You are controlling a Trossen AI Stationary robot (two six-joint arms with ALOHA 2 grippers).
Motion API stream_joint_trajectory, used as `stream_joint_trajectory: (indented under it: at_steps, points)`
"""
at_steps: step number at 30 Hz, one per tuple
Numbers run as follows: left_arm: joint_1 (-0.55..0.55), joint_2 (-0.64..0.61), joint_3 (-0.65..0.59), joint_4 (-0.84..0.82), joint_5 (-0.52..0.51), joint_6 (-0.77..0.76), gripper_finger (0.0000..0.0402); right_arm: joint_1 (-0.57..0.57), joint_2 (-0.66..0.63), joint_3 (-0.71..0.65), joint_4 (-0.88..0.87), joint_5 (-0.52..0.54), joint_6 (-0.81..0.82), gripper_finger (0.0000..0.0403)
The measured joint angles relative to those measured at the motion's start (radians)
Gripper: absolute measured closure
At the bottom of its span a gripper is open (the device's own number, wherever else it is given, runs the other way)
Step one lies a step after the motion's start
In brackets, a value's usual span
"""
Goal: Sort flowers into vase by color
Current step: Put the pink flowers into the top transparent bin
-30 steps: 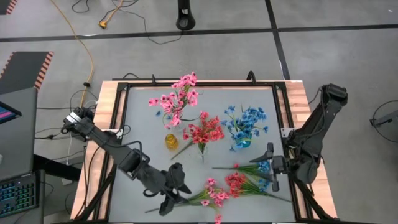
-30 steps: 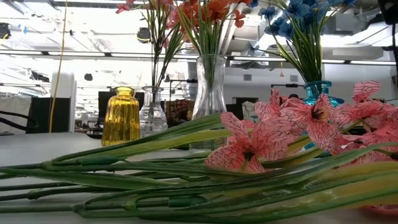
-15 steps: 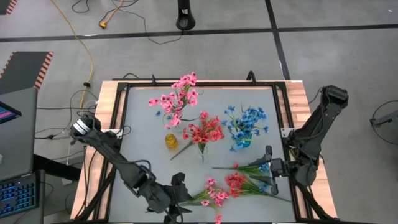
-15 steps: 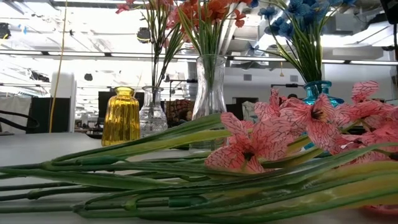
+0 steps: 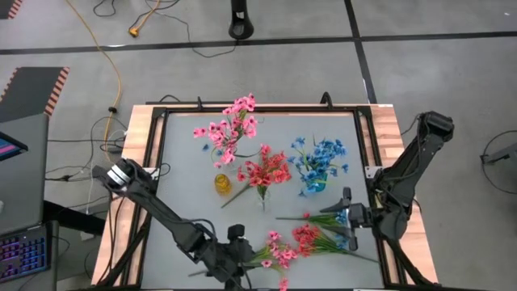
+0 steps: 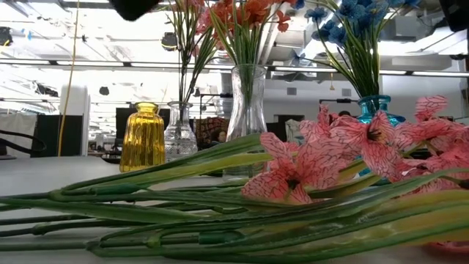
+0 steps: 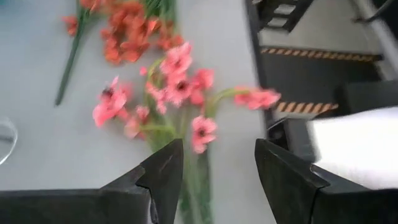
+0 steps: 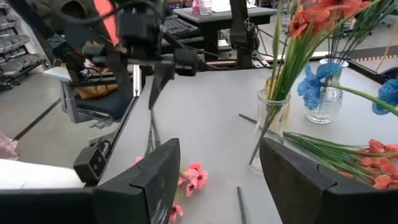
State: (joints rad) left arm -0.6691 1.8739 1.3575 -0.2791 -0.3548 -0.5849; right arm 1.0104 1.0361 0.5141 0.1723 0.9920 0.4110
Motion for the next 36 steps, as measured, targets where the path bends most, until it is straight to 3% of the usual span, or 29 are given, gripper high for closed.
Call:
stream_joint_trajectory:
  at_steps: [13,26,36]
  points:
    - [0.013,0.08,0.0,-0.026,-0.017,-0.014,0.0214,-0.012,-0.001,0.0,-0.007,-0.001,0.0,0.0154]
    - [0.016,0.176,0.001,-0.011,0.09,-0.064,0.0214,-0.012,0.0,0.0,-0.008,-0.001,-0.001,0.0154]
    - [0.032,0.221,0.001,0.009,0.111,-0.086,0.0215,-0.012,0.0,0.0,-0.01,-0.001,-0.003,0.0154]
